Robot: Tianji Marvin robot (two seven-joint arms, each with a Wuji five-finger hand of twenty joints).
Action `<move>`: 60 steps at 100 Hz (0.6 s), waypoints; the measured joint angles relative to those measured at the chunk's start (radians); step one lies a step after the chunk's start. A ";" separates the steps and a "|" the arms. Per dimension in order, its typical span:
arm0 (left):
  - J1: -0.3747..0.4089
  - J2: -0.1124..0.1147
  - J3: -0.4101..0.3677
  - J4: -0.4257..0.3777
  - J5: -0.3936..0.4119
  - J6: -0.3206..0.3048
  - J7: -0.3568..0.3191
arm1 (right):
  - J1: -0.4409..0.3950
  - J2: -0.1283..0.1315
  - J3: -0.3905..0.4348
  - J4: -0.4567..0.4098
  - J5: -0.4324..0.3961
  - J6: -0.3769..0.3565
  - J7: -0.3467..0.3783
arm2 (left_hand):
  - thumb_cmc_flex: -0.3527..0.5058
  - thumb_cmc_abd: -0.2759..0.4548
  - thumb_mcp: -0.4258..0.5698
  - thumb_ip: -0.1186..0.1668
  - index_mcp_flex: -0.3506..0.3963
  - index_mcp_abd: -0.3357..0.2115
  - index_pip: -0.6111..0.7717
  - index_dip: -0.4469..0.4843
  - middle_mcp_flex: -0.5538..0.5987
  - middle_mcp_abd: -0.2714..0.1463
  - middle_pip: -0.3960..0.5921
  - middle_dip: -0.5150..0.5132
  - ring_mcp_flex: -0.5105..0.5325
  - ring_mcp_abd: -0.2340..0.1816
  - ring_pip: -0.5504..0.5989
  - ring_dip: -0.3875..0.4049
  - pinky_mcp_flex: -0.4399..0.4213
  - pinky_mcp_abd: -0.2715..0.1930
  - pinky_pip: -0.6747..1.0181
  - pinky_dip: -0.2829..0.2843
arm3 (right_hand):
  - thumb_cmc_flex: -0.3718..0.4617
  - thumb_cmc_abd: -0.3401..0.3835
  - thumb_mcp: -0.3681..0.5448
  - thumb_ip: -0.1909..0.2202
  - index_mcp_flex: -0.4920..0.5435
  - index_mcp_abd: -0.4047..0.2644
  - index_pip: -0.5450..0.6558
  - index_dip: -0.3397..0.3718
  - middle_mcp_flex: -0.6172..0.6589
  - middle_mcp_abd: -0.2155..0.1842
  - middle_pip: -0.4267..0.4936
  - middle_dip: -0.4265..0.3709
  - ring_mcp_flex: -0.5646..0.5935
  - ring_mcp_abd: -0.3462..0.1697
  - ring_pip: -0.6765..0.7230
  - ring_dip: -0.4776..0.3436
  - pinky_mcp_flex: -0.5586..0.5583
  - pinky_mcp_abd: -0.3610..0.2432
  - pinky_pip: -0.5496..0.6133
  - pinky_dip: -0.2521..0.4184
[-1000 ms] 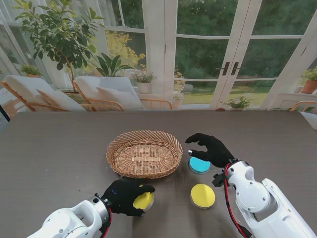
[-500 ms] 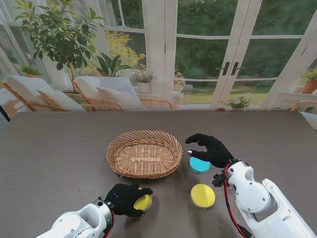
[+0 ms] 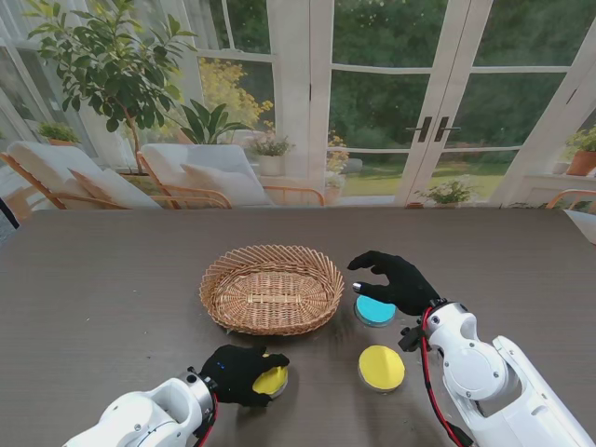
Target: Stack culture dishes into a storage basket
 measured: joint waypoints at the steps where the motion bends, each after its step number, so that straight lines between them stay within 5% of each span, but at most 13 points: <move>1: 0.000 0.000 0.000 0.000 0.000 0.000 -0.002 | 0.000 0.000 0.000 0.000 0.000 0.000 0.000 | 0.000 0.000 0.000 0.000 -0.004 0.000 -0.001 0.000 -0.005 0.000 0.000 0.000 0.000 0.000 0.000 0.000 -0.007 0.000 0.000 0.000 | 0.000 0.000 0.000 0.000 0.000 0.000 0.000 0.000 0.000 0.000 0.000 0.000 0.000 0.000 0.000 0.000 0.000 0.000 0.000 0.000; 42: 0.015 0.002 -0.020 -0.018 0.011 -0.010 -0.020 | -0.001 0.000 0.000 -0.002 0.000 0.000 0.003 | 0.000 0.017 -0.036 0.001 -0.016 0.017 -0.004 -0.021 -0.065 0.006 -0.023 -0.045 -0.023 -0.002 -0.032 -0.013 -0.018 -0.002 0.000 0.007 | 0.000 0.000 0.000 0.000 0.000 0.000 0.000 0.000 0.000 0.000 0.000 0.000 0.000 0.000 0.000 0.000 0.000 0.000 0.000 0.000; 60: 0.046 -0.001 -0.076 -0.053 0.048 -0.035 -0.022 | -0.001 0.000 0.000 -0.003 0.000 0.000 0.003 | 0.002 0.056 -0.113 0.002 -0.027 0.017 -0.012 -0.037 -0.077 -0.039 -0.028 -0.075 -0.056 0.024 -0.116 -0.036 -0.044 -0.003 -0.015 0.023 | 0.000 0.000 0.000 0.000 0.000 0.001 0.000 0.000 0.000 0.000 0.000 0.000 0.000 0.000 0.000 0.000 0.000 0.000 0.000 0.000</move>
